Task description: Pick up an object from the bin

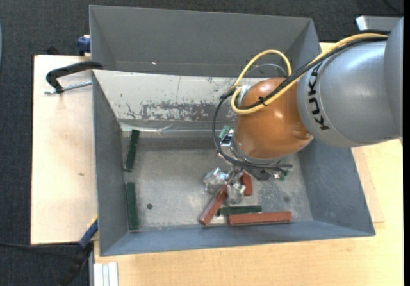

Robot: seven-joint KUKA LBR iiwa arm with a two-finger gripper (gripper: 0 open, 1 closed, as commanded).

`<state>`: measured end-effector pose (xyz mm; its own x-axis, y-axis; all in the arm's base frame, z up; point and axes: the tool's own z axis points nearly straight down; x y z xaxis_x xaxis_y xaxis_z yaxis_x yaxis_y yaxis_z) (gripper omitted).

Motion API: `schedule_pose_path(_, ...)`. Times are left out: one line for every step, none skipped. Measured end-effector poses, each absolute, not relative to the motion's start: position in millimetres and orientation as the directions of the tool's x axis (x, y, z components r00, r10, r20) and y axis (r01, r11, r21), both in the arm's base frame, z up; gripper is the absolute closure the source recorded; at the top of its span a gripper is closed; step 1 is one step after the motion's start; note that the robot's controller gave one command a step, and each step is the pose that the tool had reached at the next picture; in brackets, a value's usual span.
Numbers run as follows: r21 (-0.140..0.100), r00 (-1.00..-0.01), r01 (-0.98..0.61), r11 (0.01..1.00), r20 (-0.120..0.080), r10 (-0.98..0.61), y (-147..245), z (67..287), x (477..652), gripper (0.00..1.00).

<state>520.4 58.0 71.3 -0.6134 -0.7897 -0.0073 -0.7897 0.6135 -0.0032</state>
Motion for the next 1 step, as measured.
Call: schedule_pose_path(-0.003,-0.614,-0.79,0.614,-0.007,-0.79,58.0,71.4,520.4,1.0)
